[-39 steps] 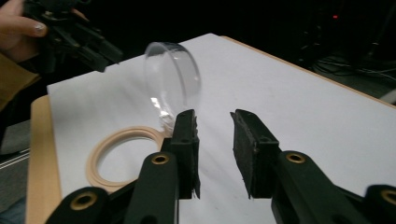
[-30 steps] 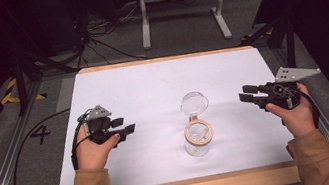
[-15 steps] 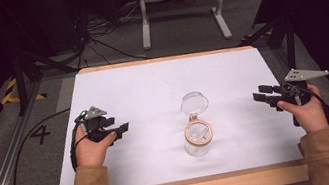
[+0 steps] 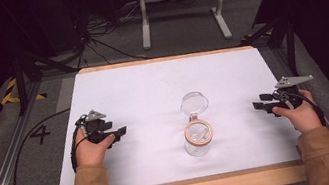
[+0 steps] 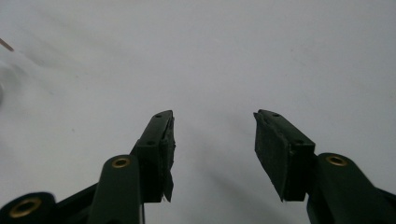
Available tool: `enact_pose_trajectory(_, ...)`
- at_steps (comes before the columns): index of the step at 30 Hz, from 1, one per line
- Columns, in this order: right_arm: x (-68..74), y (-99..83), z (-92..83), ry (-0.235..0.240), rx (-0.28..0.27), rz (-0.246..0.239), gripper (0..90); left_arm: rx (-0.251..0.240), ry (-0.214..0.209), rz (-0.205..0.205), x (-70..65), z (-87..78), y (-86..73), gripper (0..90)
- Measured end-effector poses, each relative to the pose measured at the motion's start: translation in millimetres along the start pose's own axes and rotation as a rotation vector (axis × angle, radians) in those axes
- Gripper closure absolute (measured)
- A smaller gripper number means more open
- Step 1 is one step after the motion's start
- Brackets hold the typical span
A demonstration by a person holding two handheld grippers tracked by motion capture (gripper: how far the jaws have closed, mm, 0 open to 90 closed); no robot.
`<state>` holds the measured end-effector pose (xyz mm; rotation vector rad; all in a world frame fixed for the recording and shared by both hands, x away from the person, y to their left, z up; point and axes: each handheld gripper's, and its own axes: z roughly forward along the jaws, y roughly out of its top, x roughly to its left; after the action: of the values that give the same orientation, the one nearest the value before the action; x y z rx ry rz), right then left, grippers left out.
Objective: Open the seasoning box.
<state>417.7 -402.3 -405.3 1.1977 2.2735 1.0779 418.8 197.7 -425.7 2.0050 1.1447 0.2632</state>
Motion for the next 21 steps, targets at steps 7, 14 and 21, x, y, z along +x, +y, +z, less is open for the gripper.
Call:
enact_pose_trajectory(7,-0.4,-9.2,16.3,-0.018,0.084,-0.024,48.2,0.008,-0.024,-0.01,-0.9,2.4,-0.5,34.6)
enact_pose_trajectory(14,0.3,-12.6,21.0,-0.014,0.148,-0.033,47.5,0.025,-0.046,0.006,-5.5,3.3,1.7,34.0)
enact_pose_trajectory(21,1.1,-12.5,21.6,-0.015,0.148,-0.039,47.5,0.019,-0.06,0.016,-7.8,3.0,3.4,34.0)
